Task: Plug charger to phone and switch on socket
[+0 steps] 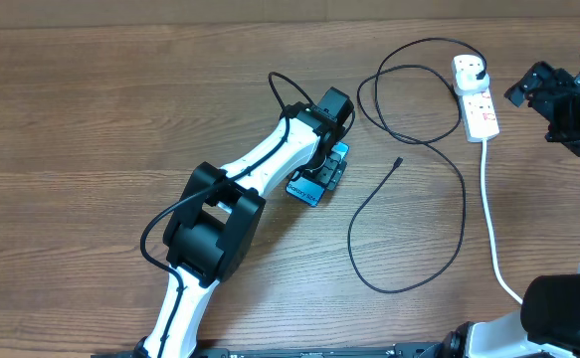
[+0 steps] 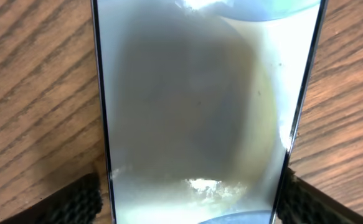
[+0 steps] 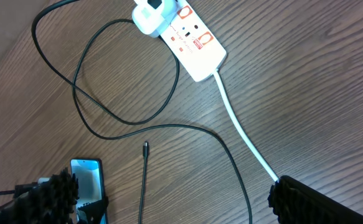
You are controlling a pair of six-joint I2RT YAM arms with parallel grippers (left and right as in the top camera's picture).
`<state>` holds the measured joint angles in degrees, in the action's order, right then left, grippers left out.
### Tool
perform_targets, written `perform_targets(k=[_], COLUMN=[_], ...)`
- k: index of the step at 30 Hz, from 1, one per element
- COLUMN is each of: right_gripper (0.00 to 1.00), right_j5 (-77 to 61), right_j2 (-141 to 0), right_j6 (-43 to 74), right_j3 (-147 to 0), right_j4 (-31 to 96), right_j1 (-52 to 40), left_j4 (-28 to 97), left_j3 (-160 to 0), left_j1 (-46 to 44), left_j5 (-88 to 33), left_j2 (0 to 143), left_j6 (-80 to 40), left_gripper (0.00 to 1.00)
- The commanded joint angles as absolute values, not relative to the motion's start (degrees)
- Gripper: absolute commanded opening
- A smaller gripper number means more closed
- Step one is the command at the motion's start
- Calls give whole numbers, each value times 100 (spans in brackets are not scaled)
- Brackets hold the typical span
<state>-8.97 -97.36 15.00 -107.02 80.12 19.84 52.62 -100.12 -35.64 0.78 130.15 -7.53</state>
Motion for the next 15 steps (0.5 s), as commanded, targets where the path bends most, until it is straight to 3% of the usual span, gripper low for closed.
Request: perform_targets(k=[1,11,15], right_gripper=[100,100,100], right_j5=[-858,-858,-858], right_j2=[-9754,-9754,-9754], right_j6=[1522,1522,1522], right_j3=[-10844,-10842,-10842], right_j4=[7977,7979,7977], right_j1=[1979,1979,1979], left_j4=[5382,5393,5225], left_j3=[-9867,-9867,-9870], left_j1=[-3603,-3603,-3603], left_j5=[-152,-154,-108], left_j2=[13288,13288,13288], left_j6=[-814,-816,-814], left_gripper=[80,75,81])
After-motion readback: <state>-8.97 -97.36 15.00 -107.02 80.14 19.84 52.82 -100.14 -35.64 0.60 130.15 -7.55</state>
